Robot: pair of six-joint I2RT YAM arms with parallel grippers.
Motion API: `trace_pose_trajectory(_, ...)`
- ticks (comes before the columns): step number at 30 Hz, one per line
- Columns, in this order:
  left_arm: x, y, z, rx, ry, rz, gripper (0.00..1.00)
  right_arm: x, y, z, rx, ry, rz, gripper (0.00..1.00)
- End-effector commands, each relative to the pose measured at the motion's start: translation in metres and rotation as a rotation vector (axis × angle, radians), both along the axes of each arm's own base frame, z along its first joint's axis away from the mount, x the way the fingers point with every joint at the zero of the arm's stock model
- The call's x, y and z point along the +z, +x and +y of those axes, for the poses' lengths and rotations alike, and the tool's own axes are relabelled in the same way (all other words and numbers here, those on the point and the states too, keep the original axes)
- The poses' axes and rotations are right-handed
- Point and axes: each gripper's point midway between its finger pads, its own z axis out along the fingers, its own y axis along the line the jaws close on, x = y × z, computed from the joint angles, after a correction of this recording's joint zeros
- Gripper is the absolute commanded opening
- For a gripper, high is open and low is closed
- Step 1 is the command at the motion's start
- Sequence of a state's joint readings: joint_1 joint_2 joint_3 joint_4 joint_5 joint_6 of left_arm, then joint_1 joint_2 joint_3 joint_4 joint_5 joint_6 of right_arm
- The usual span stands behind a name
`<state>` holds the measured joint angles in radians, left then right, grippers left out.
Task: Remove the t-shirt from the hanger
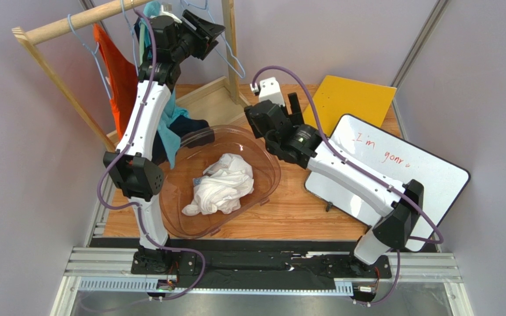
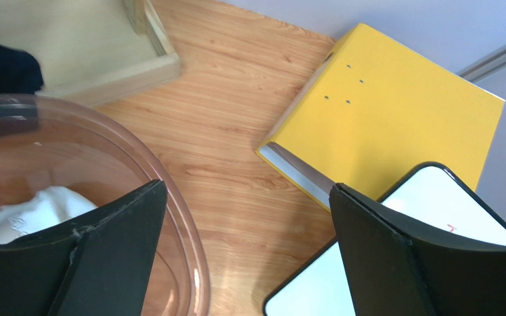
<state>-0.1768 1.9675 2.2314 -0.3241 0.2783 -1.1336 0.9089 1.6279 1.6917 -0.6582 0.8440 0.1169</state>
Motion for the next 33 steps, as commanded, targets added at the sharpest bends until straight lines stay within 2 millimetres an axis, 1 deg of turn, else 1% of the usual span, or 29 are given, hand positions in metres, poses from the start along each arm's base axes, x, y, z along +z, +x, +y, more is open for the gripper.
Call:
trace_pose_trajectory(1,0.045,-0.039,0.016,0.019,0.064,-0.096,0.72,0.048,-0.013,-0.018,0.051,0.107,-0.154,0.96)
trace_pose_trajectory(2,0.044,-0.043,0.017,0.020,0.073,-0.092,0.77,0.051,-0.015,-0.018,0.064,0.128,-0.165,1.00)
trace_pose_trajectory(3,0.053,-0.054,0.019,0.022,0.077,-0.112,0.78,0.060,-0.019,-0.019,0.079,0.167,-0.182,1.00)
trace_pose_trajectory(4,0.044,-0.055,0.018,0.017,0.089,-0.095,0.78,0.060,-0.021,-0.019,0.089,0.177,-0.179,1.00)
trace_pose_trajectory(5,0.045,-0.060,0.018,0.011,0.094,-0.099,0.78,0.066,-0.024,-0.018,0.102,0.198,-0.178,1.00)
trace_pose_trajectory(6,0.051,-0.070,0.019,0.008,0.099,-0.109,0.78,0.063,-0.028,-0.015,0.124,0.217,-0.141,0.99)
trace_pose_trajectory(7,0.048,-0.074,0.018,-0.005,0.118,-0.106,0.78,0.062,-0.029,-0.012,0.135,0.219,-0.116,0.99)
trace_pose_trajectory(8,0.047,-0.079,0.018,-0.014,0.129,-0.104,0.78,0.072,-0.031,-0.009,0.150,0.242,-0.113,0.98)
trace_pose_trajectory(9,0.052,-0.090,0.019,-0.020,0.141,-0.107,0.78,0.063,-0.036,-0.001,0.199,0.230,-0.062,0.97)
trace_pose_trajectory(10,0.049,-0.094,0.018,-0.035,0.157,-0.108,0.78,0.058,-0.038,0.006,0.229,0.221,-0.036,0.96)
trace_pose_trajectory(11,0.050,-0.100,0.019,-0.043,0.179,-0.122,0.77,0.057,-0.040,0.010,0.256,0.223,-0.018,0.95)
trace_pose_trajectory(12,0.056,-0.113,0.020,-0.051,0.198,-0.136,0.76,0.053,-0.043,0.016,0.288,0.232,0.001,0.95)
trace_pose_trajectory(13,0.059,-0.119,0.021,-0.057,0.218,-0.147,0.75,0.049,-0.045,0.019,0.301,0.237,0.014,0.95)
trace_pose_trajectory(14,0.062,-0.126,0.024,-0.062,0.270,-0.175,0.74,0.050,-0.048,0.021,0.320,0.246,0.018,0.95)
trace_pose_trajectory(15,0.065,-0.139,0.027,-0.068,0.307,-0.181,0.73,0.044,-0.052,0.027,0.361,0.251,0.040,0.95)
trace_pose_trajectory(16,0.078,-0.149,0.031,-0.055,0.339,-0.216,0.72,0.043,-0.055,0.029,0.384,0.258,0.047,0.95)
trace_pose_trajectory(17,0.081,-0.155,0.037,-0.051,0.426,-0.257,0.68,0.048,-0.059,0.030,0.402,0.281,0.036,0.95)
trace_pose_trajectory(18,0.080,-0.166,0.042,-0.049,0.473,-0.245,0.65,0.047,-0.063,0.033,0.431,0.295,0.047,0.95)
trace_pose_trajectory(19,0.097,-0.175,0.051,-0.013,0.523,-0.296,0.63,0.043,-0.066,0.035,0.445,0.307,0.057,0.95)
trace_pose_trajectory(20,0.100,-0.179,0.059,0.013,0.572,-0.302,0.58,0.049,-0.070,0.035,0.461,0.331,0.045,0.95)
trace_pose_trajectory(21,0.090,-0.184,0.069,0.024,0.663,-0.275,0.56,0.052,-0.075,0.038,0.492,0.353,0.052,0.95)
trace_pose_trajectory(22,0.102,-0.189,0.084,0.103,0.708,-0.284,0.54,0.049,-0.079,0.040,0.510,0.364,0.064,0.95)
trace_pose_trajectory(23,0.102,-0.192,0.091,0.126,0.741,-0.276,0.52,0.053,-0.083,0.043,0.531,0.392,0.065,0.94)
trace_pose_trajectory(24,0.102,-0.197,0.099,0.144,0.800,-0.279,0.52,0.058,-0.093,0.046,0.577,0.428,0.070,0.94)
trace_pose_trajectory(25,0.099,-0.197,0.107,0.179,0.826,-0.260,0.52,0.056,-0.098,0.048,0.599,0.443,0.084,0.94)
trace_pose_trajectory(27,0.098,-0.201,0.114,0.203,0.855,-0.254,0.52,0.066,-0.110,0.054,0.666,0.497,0.078,0.94)
trace_pose_trajectory(28,0.093,-0.199,0.124,0.241,0.880,-0.224,0.53,0.067,-0.112,0.054,0.677,0.504,0.076,0.93)
trace_pose_trajectory(32,0.085,-0.197,0.139,0.299,0.933,-0.173,0.63,0.071,-0.116,0.050,0.685,0.501,0.063,0.93)
trace_pose_trajectory(33,0.079,-0.194,0.140,0.299,0.945,-0.154,0.66,0.071,-0.116,0.048,0.682,0.499,0.059,0.93)
